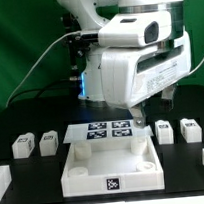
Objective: Assemble one leg
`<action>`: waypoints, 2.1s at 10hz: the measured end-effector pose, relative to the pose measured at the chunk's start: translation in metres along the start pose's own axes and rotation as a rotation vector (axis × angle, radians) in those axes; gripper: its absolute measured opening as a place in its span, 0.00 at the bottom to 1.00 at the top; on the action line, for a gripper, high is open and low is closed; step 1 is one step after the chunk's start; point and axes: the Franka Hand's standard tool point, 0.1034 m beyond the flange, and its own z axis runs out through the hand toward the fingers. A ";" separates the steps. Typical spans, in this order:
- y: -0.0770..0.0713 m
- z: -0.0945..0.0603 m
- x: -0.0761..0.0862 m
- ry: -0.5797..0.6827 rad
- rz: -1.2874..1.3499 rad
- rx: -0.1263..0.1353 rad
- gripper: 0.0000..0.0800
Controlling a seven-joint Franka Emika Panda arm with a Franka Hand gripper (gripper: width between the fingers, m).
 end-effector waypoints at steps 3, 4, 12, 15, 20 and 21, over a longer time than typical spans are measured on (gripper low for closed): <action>0.000 0.000 0.000 0.000 0.000 0.000 0.81; 0.000 0.000 0.000 0.000 -0.019 0.000 0.81; -0.011 0.025 -0.082 -0.001 -0.839 -0.033 0.81; -0.011 0.026 -0.083 -0.002 -0.835 -0.031 0.81; -0.058 0.080 -0.134 0.004 -0.781 0.020 0.81; -0.062 0.096 -0.139 0.007 -0.770 0.039 0.81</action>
Offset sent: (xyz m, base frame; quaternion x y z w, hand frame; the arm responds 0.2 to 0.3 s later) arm 0.0000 0.0000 0.0000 0.0000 0.0000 0.0000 1.0000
